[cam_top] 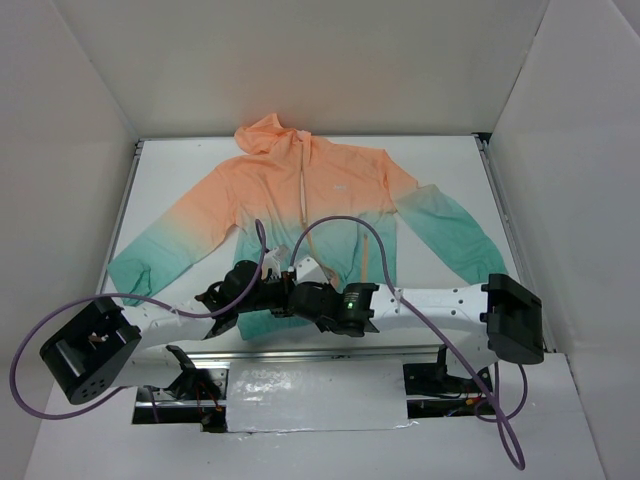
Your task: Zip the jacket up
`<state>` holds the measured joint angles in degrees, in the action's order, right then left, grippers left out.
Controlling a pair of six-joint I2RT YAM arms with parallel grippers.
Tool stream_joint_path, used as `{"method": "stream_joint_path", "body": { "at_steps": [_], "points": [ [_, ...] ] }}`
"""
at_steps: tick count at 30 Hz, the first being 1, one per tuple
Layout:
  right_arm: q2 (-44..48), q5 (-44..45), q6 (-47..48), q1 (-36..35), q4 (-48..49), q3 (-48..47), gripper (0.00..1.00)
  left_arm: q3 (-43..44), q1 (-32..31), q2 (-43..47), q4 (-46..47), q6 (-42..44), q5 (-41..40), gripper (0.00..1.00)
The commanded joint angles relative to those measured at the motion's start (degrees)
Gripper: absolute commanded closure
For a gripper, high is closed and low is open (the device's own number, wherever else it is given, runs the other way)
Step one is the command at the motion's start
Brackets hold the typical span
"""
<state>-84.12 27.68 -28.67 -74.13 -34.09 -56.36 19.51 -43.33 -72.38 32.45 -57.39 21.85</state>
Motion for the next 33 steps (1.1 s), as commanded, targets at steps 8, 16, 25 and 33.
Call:
{"method": "stream_joint_path", "body": {
  "at_steps": [8, 16, 25, 33],
  "points": [
    [-0.2, -0.1, 0.0, -0.2, -1.3, -0.3, 0.73, 1.5, -0.2, 0.2, 2.7, -0.2, 0.8, 1.0],
    [-1.2, -0.3, -0.1, -0.1, -0.5, 1.6, 0.72, 1.7, -0.3, 0.6, 2.6, -0.3, 0.8, 1.0],
    [-0.9, -0.1, 0.0, 0.0, 1.5, 2.7, 0.76, 1.7, -0.3, 1.2, 2.4, 0.0, 0.9, 1.0],
    [-0.9, 1.4, 1.4, 0.4, 2.2, 1.8, 0.97, 1.6, -0.3, 1.2, 2.8, 0.5, 1.5, 1.0]
  ]
}}
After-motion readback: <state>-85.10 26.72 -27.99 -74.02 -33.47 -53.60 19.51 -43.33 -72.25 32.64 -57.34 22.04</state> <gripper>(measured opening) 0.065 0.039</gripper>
